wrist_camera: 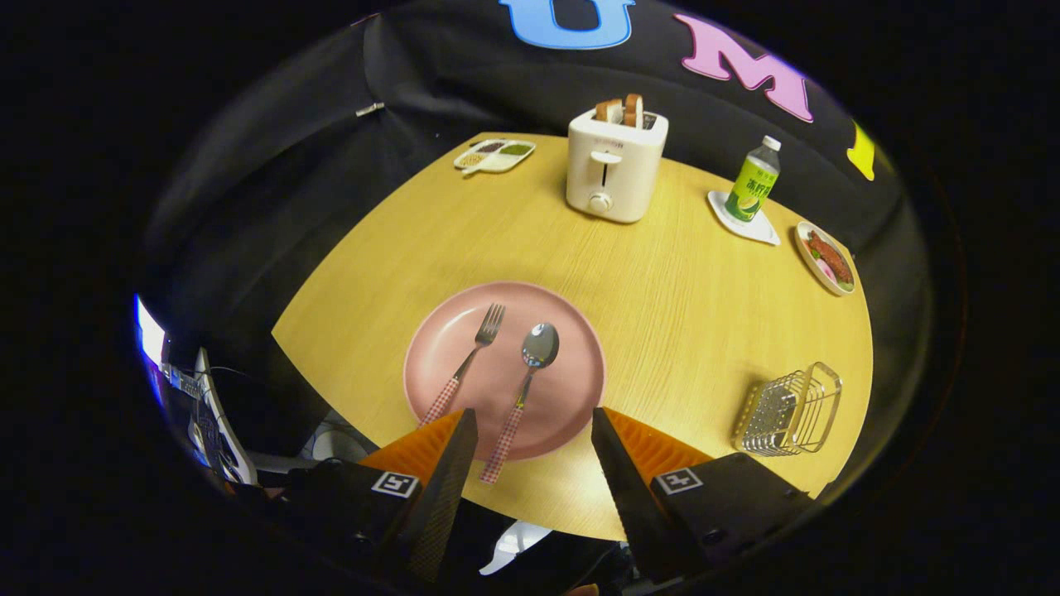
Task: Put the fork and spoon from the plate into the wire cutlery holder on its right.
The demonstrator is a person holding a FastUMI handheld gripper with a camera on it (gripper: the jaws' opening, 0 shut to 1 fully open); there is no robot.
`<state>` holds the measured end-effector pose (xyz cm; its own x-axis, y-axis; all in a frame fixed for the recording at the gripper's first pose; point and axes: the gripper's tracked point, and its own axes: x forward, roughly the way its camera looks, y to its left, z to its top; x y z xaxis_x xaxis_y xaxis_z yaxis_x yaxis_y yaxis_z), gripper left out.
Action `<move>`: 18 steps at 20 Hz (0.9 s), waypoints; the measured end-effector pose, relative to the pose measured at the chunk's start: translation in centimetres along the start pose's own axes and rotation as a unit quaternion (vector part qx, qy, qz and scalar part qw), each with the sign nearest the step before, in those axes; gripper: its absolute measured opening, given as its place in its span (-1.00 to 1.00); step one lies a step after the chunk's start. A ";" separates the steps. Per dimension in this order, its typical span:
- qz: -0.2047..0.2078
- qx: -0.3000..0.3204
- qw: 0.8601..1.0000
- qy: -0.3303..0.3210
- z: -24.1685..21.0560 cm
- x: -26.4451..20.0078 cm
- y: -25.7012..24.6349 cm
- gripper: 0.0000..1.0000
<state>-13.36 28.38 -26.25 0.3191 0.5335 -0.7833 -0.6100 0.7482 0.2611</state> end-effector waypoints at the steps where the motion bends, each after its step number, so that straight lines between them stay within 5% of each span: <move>1: 0.000 0.000 1.000 0.011 -0.5 0.8 0.3 0.73; 13: -0.025 0.019 0.993 0.116 -4.2 7.0 0.9 0.26; 17: -0.025 0.065 0.986 0.150 -5.2 7.9 0.9 -0.25; 18: -0.023 0.079 0.985 0.149 -5.0 7.9 0.8 -0.57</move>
<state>-14.96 31.26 -35.05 0.1023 0.3747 -0.9215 -0.4721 0.8336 0.2866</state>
